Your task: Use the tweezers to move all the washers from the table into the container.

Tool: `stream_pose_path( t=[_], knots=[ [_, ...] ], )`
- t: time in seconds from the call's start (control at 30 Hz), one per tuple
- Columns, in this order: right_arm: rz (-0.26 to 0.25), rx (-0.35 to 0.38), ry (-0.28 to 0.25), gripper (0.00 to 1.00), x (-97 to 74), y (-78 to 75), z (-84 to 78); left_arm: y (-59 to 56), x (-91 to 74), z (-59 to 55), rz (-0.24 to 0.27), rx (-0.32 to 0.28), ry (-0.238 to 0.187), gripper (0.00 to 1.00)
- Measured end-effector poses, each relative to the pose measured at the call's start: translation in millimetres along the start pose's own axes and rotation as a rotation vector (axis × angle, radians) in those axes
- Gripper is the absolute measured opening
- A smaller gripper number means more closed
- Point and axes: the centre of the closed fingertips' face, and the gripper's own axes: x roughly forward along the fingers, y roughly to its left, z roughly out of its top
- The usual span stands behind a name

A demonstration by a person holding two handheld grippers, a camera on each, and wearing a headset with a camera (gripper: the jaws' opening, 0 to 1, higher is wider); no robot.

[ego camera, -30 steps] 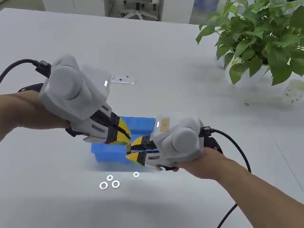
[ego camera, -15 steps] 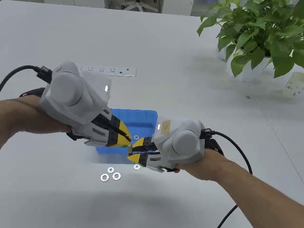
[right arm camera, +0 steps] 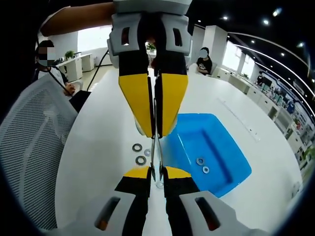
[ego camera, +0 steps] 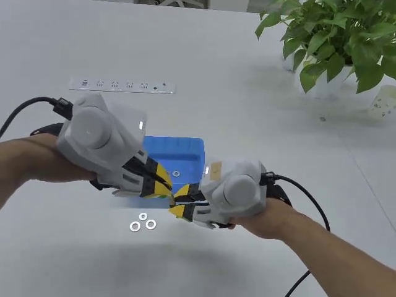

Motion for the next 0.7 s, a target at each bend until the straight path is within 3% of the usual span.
stream_pose_path(
  t=[0.7],
  knots=[
    [0.008, 0.041, 0.001, 0.12, 8.2, -1.4, -12.5, 3.1, 11.8, -11.3, -0.017, -0.002, 0.029, 0.06]
  ],
)
